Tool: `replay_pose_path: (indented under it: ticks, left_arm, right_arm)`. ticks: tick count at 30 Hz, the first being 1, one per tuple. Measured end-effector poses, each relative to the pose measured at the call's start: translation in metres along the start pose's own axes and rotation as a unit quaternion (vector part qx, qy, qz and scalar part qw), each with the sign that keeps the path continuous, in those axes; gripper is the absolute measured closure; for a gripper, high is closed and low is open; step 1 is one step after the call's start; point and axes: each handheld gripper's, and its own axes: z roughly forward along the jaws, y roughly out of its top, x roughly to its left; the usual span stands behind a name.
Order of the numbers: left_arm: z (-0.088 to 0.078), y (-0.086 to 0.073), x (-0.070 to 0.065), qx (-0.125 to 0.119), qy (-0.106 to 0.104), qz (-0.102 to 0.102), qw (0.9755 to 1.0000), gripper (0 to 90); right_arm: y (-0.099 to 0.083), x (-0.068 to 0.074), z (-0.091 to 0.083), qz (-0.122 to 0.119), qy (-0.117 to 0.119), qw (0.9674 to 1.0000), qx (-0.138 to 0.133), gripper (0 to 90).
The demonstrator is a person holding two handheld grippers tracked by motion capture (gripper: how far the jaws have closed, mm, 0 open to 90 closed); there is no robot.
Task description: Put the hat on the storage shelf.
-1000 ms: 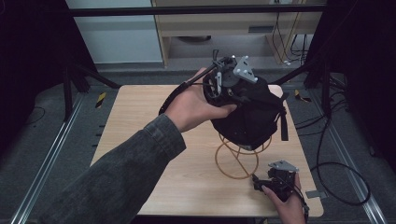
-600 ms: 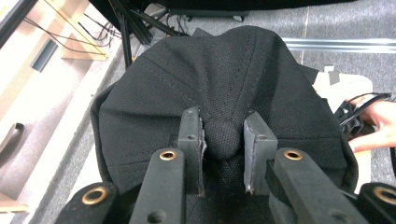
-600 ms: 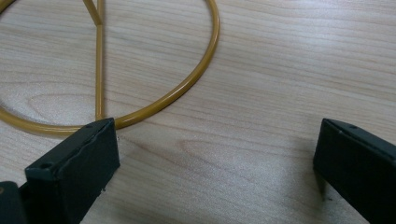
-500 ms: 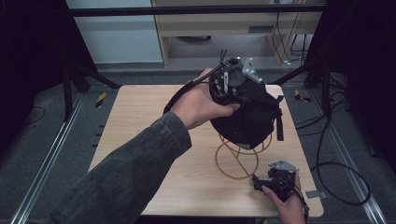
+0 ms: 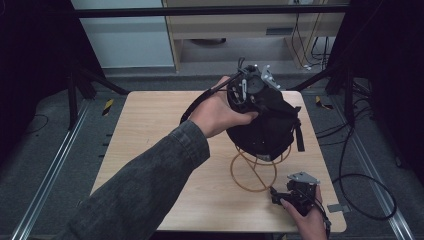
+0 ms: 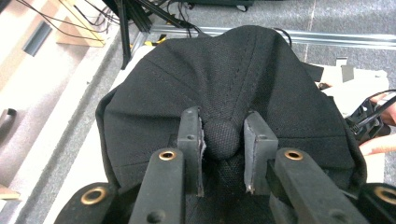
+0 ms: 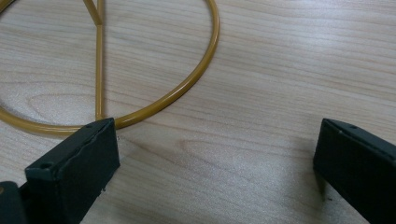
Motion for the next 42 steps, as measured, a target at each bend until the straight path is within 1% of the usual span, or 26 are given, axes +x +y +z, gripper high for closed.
replay_pose_path:
  ticks: [11,13,17,24,34,37,40,42]
  left_arm:
    - [0.016,-0.004,-0.003,0.010,-0.012,-0.005,0.9999,71.5]
    - [0.018,-0.005,-0.003,0.007,-0.017,-0.008,0.9998,71.4]
    - [0.021,-0.005,-0.002,0.008,-0.016,-0.010,0.9998,71.1]
    - [0.028,-0.006,-0.007,0.014,-0.020,-0.005,0.9997,71.1]
    - [0.035,-0.007,-0.008,0.022,-0.027,-0.006,0.9994,70.9]
    - [0.036,-0.007,-0.007,0.021,-0.028,-0.009,0.9993,70.8]
    - [0.037,-0.008,-0.008,0.022,-0.027,-0.006,0.9994,70.5]
    - [0.039,-0.009,-0.009,0.023,-0.030,-0.007,0.9993,70.4]
  right_arm:
    - [0.000,0.000,0.000,-0.001,0.000,1.0000,0.000,0.4]
    - [0.000,0.000,0.000,0.000,0.000,1.0000,0.000,0.4]
    - [0.000,0.000,0.000,0.001,-0.001,1.0000,0.001,0.4]
    - [0.000,0.000,0.000,0.001,0.000,1.0000,0.001,0.4]
    - [0.000,0.000,0.000,0.002,0.000,1.0000,0.000,0.4]
    - [0.000,0.000,0.000,0.002,0.000,1.0000,-0.001,0.4]
    - [0.000,0.000,0.000,0.002,0.000,1.0000,-0.001,0.4]
    - [0.000,0.000,0.000,0.002,0.001,1.0000,-0.001,0.4]
